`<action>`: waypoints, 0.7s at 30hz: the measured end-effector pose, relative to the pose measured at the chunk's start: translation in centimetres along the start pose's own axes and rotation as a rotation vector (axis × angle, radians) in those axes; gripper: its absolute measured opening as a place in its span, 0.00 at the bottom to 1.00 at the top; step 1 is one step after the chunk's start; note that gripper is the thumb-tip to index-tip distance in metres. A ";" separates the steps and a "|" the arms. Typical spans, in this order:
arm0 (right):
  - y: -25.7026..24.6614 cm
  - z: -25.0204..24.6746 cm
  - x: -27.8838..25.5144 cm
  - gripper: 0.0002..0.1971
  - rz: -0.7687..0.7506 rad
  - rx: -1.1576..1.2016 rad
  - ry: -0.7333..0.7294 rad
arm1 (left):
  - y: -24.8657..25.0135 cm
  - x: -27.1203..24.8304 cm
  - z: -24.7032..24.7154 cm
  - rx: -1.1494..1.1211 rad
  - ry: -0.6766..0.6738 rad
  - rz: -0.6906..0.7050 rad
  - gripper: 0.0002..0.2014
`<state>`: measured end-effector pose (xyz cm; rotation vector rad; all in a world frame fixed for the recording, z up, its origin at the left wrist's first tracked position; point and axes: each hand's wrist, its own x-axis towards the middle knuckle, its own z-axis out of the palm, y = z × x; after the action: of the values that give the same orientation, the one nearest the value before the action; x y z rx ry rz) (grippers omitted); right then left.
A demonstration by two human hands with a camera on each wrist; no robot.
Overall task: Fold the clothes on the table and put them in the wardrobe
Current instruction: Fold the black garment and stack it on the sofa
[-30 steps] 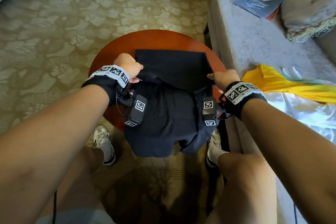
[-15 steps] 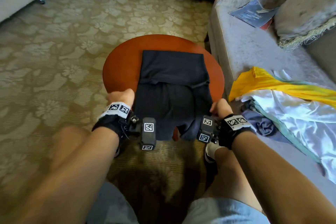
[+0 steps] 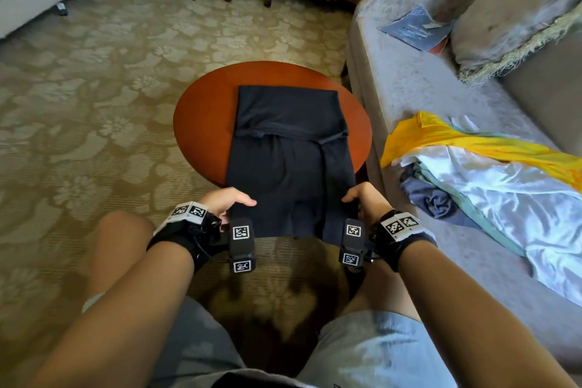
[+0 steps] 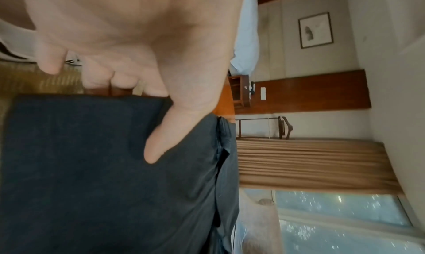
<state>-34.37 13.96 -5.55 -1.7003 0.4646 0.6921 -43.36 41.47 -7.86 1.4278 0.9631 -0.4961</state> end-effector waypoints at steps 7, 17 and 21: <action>1.1 -0.5 -2.0 0.11 0.048 0.081 -0.070 | -0.5 -3.1 0.6 -0.004 -0.037 0.027 0.11; -1.5 -1.5 -3.9 0.08 -0.246 0.304 -0.020 | 2.6 -5.5 -1.0 -0.288 0.099 0.422 0.14; -3.8 -1.7 -4.8 0.12 -0.309 0.517 -0.159 | 5.4 -6.8 -1.8 -0.446 -0.072 0.430 0.06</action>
<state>-35.21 12.92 0.70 -1.1831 0.2329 0.4282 -43.26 42.17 0.97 1.1538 0.6304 -0.0082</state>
